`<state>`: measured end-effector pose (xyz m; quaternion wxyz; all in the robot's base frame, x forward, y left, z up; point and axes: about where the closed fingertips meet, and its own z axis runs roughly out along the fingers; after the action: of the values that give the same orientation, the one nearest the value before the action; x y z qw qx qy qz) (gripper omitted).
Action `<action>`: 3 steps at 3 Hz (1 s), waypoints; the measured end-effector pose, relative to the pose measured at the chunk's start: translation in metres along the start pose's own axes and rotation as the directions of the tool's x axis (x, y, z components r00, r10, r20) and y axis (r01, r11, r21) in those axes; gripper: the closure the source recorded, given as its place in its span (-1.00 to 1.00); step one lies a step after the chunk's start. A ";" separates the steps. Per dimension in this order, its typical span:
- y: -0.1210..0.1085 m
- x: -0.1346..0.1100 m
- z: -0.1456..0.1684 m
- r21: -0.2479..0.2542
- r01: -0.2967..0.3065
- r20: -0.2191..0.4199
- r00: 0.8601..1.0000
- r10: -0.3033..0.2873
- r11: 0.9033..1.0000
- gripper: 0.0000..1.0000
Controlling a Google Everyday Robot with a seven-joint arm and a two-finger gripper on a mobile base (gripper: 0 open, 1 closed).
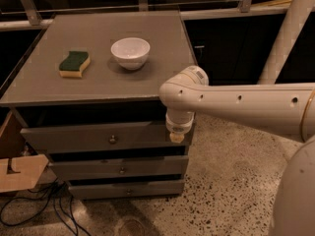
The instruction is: Close top drawer
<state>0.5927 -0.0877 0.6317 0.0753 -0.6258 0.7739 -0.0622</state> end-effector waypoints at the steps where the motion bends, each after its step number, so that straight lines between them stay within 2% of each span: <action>1: 0.002 0.001 -0.001 0.000 0.000 0.000 1.000 0.000 1.000 1.00; 2: 0.001 0.000 -0.003 0.005 -0.001 0.004 1.000 0.001 1.000 1.00; 3: 0.015 0.018 -0.008 -0.031 -0.015 0.011 1.000 0.015 0.999 1.00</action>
Offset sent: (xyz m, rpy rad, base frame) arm 0.0160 0.0036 0.0125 0.0162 -0.0314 0.0010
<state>0.5728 -0.1019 0.6359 0.0706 -0.6214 0.7789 -0.0460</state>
